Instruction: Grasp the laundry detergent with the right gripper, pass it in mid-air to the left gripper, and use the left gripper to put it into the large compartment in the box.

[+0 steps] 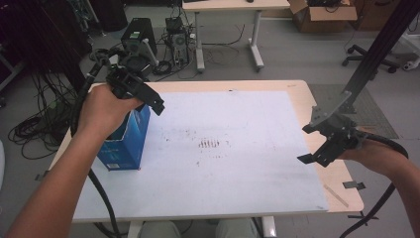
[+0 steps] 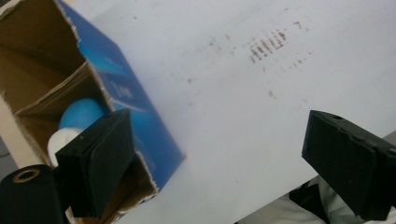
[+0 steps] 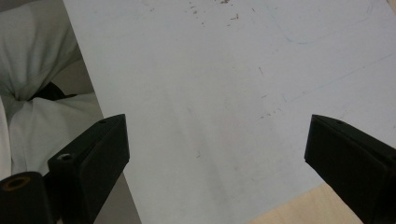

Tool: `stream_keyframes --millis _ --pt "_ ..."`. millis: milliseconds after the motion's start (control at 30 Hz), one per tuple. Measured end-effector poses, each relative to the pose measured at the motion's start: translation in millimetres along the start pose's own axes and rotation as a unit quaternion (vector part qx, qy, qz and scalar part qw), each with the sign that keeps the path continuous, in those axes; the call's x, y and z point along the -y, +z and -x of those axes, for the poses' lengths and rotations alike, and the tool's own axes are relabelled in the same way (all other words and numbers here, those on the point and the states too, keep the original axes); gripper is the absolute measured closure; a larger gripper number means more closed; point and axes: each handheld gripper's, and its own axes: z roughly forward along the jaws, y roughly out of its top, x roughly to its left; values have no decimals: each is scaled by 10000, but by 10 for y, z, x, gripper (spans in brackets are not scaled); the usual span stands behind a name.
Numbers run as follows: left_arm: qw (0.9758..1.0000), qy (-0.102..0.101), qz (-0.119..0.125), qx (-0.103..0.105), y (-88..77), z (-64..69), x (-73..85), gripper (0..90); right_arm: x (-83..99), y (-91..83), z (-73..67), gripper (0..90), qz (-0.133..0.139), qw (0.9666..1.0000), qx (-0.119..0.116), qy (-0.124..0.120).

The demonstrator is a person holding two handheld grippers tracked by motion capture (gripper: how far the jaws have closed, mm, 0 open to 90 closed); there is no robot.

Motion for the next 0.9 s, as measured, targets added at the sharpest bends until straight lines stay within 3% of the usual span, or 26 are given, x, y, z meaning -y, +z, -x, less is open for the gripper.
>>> stream_keyframes --millis 567,733,900 --pt "9970 754 45 159 80 305 -116 81 -71 74 37 63 -65 10000 -55 27" --pt "9946 1011 34 221 117 394 -157 81 -109 109 57 63 -62 9999 -82 42" --pt "9907 1328 32 286 165 489 -192 82 -145 134 72 63 -79 9999 -96 50"
